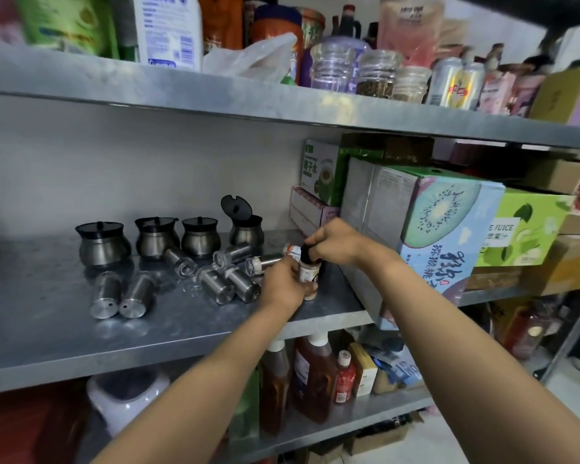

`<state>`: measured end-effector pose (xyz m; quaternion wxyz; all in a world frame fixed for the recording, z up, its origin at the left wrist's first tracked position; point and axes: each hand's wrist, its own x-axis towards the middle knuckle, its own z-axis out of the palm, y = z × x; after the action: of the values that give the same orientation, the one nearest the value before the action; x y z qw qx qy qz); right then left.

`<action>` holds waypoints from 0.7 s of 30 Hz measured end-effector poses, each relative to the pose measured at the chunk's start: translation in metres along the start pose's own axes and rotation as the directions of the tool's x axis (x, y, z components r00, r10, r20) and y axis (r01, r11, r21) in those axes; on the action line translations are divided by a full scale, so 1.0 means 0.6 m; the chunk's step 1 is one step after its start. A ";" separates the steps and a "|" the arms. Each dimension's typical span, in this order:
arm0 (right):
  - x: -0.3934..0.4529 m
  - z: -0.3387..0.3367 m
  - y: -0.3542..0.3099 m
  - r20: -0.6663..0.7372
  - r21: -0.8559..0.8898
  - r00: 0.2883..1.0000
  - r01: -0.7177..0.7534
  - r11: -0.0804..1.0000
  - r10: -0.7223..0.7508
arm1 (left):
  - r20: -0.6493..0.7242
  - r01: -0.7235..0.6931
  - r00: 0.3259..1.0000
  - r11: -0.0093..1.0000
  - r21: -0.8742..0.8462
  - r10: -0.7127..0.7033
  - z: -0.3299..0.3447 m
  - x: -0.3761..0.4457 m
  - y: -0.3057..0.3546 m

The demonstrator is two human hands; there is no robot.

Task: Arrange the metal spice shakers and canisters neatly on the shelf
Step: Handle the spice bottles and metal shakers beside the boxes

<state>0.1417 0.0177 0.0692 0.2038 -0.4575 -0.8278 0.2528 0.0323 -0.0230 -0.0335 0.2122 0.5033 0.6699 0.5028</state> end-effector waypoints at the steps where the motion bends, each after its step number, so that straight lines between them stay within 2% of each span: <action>1: 0.002 -0.002 0.001 0.007 -0.008 1.000 0.001 1.000 -0.001 | -0.010 0.015 1.000 1.000 -0.010 -0.015 0.001 0.001 0.000; 8: 0.008 -0.002 -0.002 -0.023 -0.090 0.999 -0.024 0.996 0.022 | 0.081 0.010 0.997 0.994 -0.107 -0.002 -0.008 0.009 -0.002; 16: 0.013 0.004 -0.012 -0.086 -0.210 0.995 -0.062 0.976 0.045 | 0.044 0.014 0.999 0.999 -0.042 -0.012 -0.009 0.006 0.005; 21: 0.008 0.009 -0.015 -0.098 -0.261 0.995 -0.044 0.964 0.019 | 0.032 -0.011 0.999 0.998 -0.059 0.013 -0.003 0.005 -0.002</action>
<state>0.1303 0.0166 0.0713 0.1765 -0.5051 -0.8360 0.1219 0.0289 -0.0209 -0.0333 0.2349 0.5089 0.6483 0.5153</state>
